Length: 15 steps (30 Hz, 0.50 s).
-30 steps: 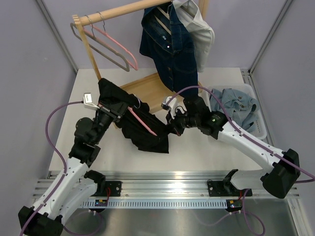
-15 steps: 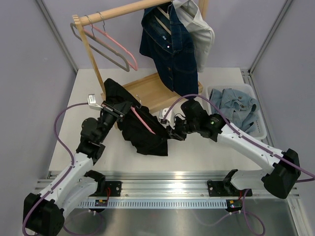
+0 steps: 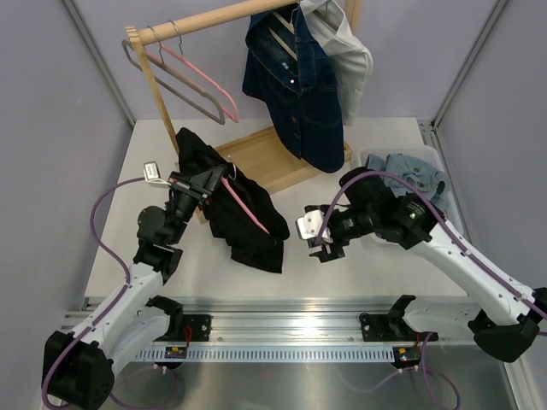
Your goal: Remove the skirt from the hanger
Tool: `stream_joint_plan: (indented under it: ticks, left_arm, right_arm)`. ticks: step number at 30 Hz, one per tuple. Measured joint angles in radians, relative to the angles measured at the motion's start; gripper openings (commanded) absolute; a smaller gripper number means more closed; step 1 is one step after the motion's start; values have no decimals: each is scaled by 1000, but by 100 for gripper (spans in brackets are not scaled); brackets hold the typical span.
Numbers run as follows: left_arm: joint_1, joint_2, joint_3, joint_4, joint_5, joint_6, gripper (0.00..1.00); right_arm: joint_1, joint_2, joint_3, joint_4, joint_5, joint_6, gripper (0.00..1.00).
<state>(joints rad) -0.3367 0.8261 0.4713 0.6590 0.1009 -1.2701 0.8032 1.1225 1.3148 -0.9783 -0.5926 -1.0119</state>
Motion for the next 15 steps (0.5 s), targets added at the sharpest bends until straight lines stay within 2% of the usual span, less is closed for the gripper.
stream_joint_plan:
  ticks: [6, 13, 15]
  left_arm:
    - [-9, 16, 0, 3, -2, -24, 0]
    - [-17, 34, 0, 23, -9, -88, 0]
    - [-17, 39, -1, 29, -10, -103, 0]
  right_arm:
    - [63, 82, 16, 17, -6, 6, 72]
    - [127, 179, 10, 157, 77, 74, 69]
    - [130, 186, -6, 192, 93, 79, 64]
